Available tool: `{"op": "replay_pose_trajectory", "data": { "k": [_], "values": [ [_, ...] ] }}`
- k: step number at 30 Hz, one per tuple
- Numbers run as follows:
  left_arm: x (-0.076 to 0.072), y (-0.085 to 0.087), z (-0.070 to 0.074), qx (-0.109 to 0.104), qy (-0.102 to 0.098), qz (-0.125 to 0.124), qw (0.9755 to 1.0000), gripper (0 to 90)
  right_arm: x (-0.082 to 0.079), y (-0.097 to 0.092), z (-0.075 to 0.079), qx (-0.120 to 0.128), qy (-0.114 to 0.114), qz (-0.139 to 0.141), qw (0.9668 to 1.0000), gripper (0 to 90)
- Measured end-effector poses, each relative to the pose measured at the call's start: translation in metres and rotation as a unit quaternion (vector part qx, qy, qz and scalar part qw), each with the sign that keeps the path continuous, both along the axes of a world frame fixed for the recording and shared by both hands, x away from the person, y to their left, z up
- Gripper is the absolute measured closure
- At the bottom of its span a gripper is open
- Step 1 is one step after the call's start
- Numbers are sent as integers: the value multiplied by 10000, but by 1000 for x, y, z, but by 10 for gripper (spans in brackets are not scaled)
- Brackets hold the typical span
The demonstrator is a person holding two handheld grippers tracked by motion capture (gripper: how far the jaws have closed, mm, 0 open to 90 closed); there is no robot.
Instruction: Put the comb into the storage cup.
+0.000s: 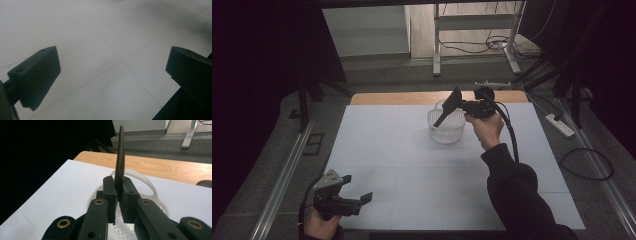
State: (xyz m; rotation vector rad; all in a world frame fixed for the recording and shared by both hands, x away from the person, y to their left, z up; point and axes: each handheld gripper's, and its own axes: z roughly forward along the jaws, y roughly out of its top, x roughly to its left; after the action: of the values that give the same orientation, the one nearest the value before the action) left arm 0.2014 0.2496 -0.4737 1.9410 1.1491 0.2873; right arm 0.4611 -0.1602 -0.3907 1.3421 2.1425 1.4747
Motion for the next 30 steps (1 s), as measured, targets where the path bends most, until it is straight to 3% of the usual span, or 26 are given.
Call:
{"op": "replay_pose_trajectory", "data": {
  "k": [22, 30],
  "values": [
    [1, 0, 0, 5, 24, 3, 10000, 2, 6, -9, -15, 181, 237, -157, 9994, 827],
    [1, 0, 0, -1, 42, 23, 10000, 4, 8, -14, -17, 109, 266, -231, 9993, 821]
  ]
}}
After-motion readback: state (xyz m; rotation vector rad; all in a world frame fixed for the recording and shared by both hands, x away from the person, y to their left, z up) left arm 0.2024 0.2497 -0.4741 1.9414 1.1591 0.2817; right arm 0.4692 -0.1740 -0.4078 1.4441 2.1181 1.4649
